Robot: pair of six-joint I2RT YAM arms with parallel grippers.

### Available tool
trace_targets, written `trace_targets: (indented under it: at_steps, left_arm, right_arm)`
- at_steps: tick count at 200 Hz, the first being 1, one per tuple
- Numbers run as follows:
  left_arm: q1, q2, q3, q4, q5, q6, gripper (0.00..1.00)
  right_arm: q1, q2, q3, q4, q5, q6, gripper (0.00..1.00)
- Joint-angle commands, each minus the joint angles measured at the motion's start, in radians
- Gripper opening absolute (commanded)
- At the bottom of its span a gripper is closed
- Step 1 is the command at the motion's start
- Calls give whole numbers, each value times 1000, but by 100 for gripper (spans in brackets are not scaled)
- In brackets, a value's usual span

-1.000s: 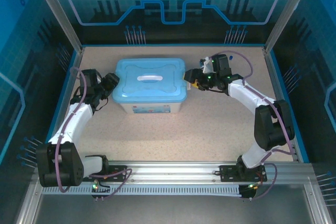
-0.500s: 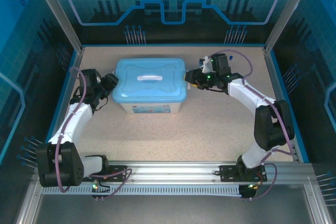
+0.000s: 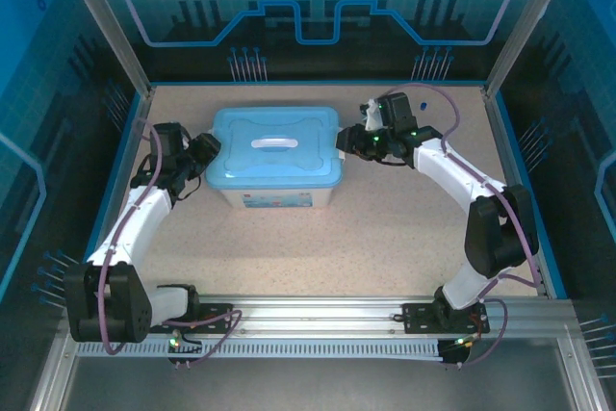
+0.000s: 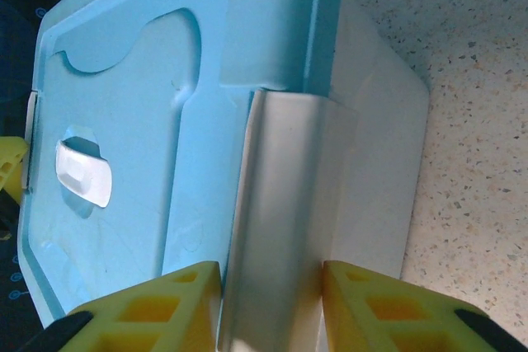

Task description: Organize the chemistry lab equipment

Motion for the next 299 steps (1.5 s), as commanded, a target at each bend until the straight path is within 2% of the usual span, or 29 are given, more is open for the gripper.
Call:
trace_targets:
  at_steps: [1, 61, 135, 227, 299]
  left_arm:
    - [-36, 16, 36, -14, 40, 18, 51]
    - [-60, 45, 58, -42, 25, 36, 52]
    - [-134, 123, 118, -80, -5, 56, 52]
    - [-196, 255, 203, -81, -4, 57, 53]
    - [-262, 415, 320, -47, 14, 33, 53]
  right_arm:
    - [52, -11, 40, -14, -34, -25, 38]
    - [109, 10, 104, -81, 32, -69, 36]
    - [184, 60, 177, -133, 87, -96, 36]
    - [177, 94, 229, -123, 99, -78, 39]
    - [118, 159, 347, -121, 82, -56, 39]
